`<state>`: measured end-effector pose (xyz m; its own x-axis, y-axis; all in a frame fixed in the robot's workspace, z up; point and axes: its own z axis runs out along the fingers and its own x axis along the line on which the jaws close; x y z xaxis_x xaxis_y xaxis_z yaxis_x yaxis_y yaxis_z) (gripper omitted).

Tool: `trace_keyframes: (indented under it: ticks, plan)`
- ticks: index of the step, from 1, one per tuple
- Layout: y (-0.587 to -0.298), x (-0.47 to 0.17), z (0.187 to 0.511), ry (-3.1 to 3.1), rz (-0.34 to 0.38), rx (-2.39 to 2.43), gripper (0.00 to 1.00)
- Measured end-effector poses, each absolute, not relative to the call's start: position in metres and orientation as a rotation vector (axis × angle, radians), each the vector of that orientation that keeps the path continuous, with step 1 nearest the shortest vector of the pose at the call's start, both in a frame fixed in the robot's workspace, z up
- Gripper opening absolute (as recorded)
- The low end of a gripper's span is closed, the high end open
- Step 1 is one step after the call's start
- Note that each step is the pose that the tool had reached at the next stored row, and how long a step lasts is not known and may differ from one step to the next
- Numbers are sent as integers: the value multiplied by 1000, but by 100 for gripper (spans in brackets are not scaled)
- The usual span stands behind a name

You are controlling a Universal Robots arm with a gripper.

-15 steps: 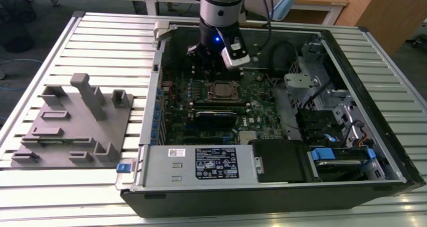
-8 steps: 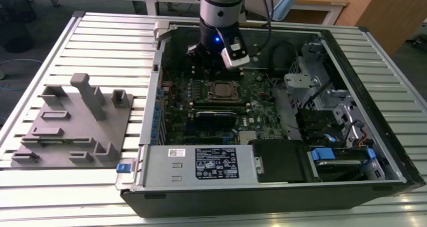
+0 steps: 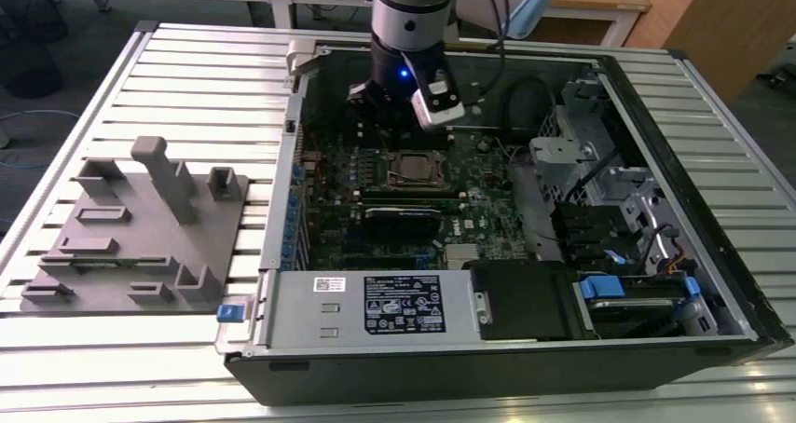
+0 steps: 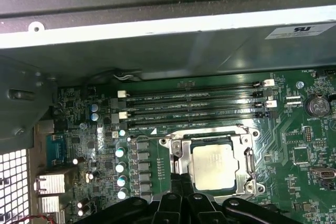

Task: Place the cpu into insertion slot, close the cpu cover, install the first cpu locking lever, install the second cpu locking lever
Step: 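Install the first cpu locking lever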

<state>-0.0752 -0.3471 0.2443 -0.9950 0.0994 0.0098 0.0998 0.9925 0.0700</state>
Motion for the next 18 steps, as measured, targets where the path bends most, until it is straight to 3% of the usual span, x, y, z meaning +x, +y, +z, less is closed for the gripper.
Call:
trace_keyframes:
  ticks: [15,18]
  plan:
    - [-347,-79,244,-3129,-111,-156,11]
    - [-347,-79,244,-3127,-150,-156,11]
